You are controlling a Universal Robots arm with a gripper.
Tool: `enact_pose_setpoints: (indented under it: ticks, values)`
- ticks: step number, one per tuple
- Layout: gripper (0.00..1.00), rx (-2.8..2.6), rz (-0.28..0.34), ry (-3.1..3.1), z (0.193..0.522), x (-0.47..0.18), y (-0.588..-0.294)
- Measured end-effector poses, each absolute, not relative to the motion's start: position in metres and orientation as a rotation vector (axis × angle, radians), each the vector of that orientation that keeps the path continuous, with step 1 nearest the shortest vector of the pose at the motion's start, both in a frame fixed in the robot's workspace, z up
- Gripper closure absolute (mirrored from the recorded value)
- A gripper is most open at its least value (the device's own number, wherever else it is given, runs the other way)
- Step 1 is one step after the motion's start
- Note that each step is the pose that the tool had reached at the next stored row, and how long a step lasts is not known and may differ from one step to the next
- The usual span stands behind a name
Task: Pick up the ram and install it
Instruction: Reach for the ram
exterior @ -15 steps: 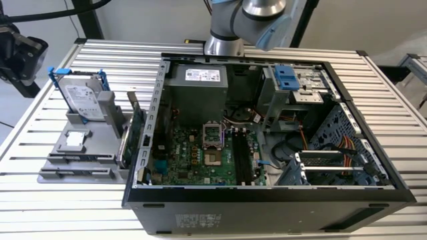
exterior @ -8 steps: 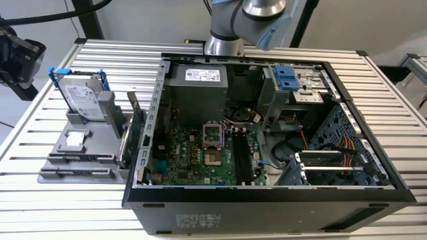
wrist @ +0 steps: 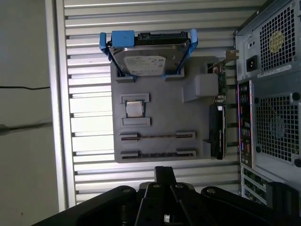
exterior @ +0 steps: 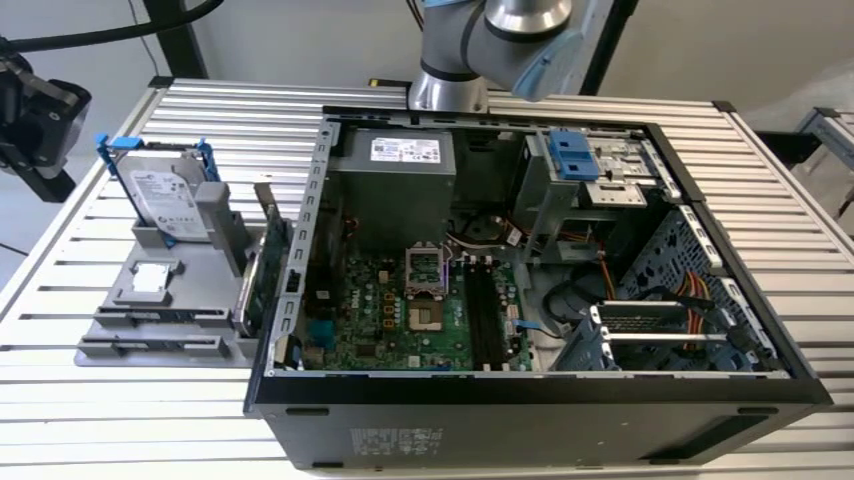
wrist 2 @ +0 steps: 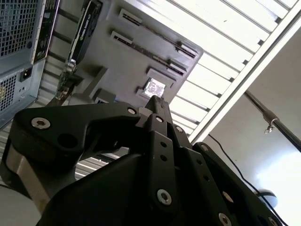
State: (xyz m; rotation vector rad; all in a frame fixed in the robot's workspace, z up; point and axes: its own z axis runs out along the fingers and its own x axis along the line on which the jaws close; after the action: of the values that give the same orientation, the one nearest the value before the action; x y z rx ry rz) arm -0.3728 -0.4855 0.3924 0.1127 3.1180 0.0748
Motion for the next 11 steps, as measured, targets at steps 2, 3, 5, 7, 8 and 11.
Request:
enact_pose_setpoints:
  ticks: [2,3,5,7,8,11]
  values:
    - [1.0,0.113,0.075,3.118,0.3923,-0.3728,-0.4862]
    - [1.0,0.113,0.075,3.118,0.3923,-0.3727,-0.4867]
    - [1.0,0.113,0.075,3.118,0.3924,-0.3728,-0.4873]
    - [1.0,0.113,0.075,3.118,0.3923,-0.3728,-0.4876]
    - [1.0,0.113,0.075,3.118,0.3923,-0.3728,-0.4879]
    - [1.0,0.113,0.075,3.118,0.3923,-0.3728,-0.4887]
